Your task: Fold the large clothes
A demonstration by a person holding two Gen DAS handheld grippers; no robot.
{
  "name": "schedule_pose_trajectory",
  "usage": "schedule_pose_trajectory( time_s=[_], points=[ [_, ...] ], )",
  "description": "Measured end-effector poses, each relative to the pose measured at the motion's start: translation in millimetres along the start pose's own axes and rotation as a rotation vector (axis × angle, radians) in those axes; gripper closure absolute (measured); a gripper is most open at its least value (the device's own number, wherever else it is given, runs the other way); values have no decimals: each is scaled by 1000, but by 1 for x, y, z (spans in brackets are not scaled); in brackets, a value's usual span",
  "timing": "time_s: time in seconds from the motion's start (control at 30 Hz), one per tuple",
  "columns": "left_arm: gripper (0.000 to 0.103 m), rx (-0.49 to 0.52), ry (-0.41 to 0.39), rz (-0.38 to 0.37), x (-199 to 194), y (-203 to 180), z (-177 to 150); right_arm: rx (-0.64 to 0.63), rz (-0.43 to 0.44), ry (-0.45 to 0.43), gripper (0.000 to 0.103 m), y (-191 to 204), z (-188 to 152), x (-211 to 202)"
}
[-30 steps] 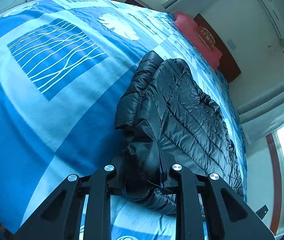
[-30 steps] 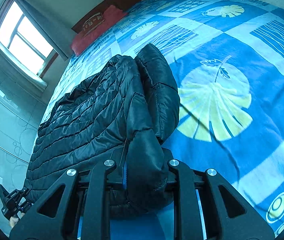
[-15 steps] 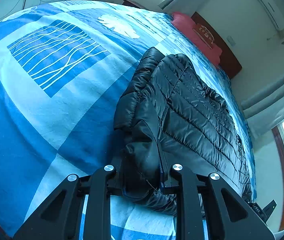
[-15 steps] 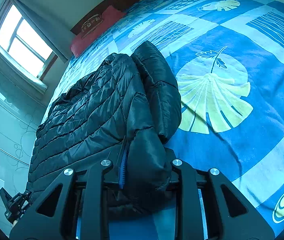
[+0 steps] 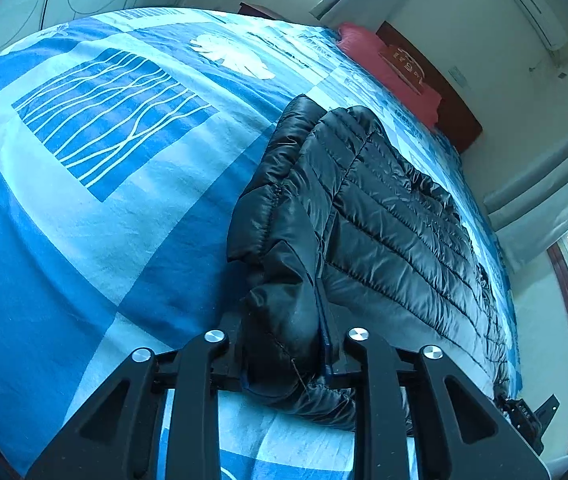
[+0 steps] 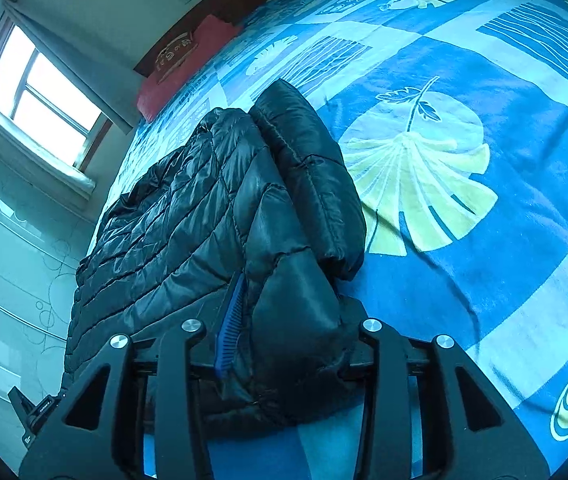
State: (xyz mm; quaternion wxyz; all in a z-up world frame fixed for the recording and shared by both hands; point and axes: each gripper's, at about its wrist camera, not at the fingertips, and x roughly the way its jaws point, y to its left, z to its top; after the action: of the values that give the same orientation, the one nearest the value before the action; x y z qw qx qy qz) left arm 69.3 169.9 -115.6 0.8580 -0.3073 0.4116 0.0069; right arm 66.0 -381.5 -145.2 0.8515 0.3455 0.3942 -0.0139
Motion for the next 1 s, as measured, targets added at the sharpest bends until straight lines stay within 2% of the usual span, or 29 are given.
schedule_pose_trajectory(
  time_s=[0.2, 0.57, 0.77, 0.87, 1.0],
  points=[
    [57, 30, 1, 28, -5, 2, 1, -20, -31, 2, 56, 2, -5, -9],
    [38, 81, 30, 43, -31, 11, 3, -99, -129, 41, 51, 19, -21, -39],
    [38, 106, 28, 53, -51, 17, 10, -182, -166, 88, 51, 42, -36, -57],
    [38, 157, 16, 68, -60, 14, 18, -278, -170, 98, 55, 70, -41, -61],
    [37, 197, 19, 69, -58, 8, 34, -361, -115, 104, 56, 110, -40, -52]
  ],
)
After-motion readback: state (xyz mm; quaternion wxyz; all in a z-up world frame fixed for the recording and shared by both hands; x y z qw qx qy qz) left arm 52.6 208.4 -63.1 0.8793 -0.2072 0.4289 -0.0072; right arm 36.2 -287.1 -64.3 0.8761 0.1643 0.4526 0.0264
